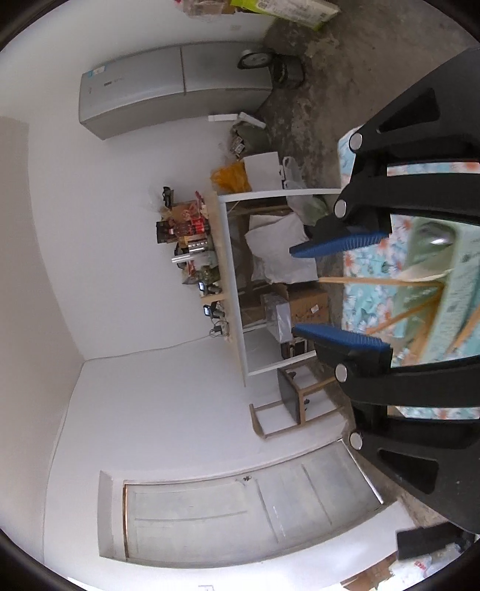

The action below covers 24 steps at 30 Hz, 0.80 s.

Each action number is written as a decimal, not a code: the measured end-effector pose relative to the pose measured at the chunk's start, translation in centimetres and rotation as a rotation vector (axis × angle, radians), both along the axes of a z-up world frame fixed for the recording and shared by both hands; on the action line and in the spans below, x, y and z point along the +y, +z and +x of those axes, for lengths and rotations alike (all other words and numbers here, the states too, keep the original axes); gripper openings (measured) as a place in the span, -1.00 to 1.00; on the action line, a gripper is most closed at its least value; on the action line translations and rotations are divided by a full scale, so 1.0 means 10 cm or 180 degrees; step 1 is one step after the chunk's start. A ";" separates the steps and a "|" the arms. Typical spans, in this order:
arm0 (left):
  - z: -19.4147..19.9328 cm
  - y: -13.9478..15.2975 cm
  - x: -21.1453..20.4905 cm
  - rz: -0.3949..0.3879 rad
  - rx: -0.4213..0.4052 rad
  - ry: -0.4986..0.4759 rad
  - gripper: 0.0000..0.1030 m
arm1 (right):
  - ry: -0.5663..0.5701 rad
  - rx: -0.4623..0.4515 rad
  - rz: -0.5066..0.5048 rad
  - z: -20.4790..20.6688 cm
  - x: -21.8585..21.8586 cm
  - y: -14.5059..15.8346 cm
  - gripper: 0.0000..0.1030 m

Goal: Organize utensils

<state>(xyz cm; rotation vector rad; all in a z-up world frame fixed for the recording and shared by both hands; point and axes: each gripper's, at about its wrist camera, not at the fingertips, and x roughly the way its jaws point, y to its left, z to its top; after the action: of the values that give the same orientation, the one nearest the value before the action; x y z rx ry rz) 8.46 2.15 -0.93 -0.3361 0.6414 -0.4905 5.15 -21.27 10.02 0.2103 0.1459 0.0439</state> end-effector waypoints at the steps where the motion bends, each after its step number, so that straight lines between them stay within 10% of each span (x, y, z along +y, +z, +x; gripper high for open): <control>1: 0.00 -0.01 -0.03 0.0033 0.0014 -0.0003 0.89 | -0.0019 0.0060 0.0024 -0.09 -0.04 -0.07 -0.19; 12: -0.02 -0.26 -0.54 0.0430 0.0200 -0.0288 0.89 | 0.0143 0.1857 0.0426 0.30 -0.26 -1.48 -0.11; 24: 0.00 -0.64 -0.91 0.0722 0.0453 -0.0399 0.89 | 0.0311 0.2374 0.0407 0.66 -0.35 -2.15 -0.27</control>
<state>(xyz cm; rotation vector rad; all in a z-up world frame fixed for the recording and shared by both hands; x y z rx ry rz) 8.51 -6.92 -7.34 -0.1168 0.8519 -0.5106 11.75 -24.81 -11.48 0.3402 0.8984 0.0707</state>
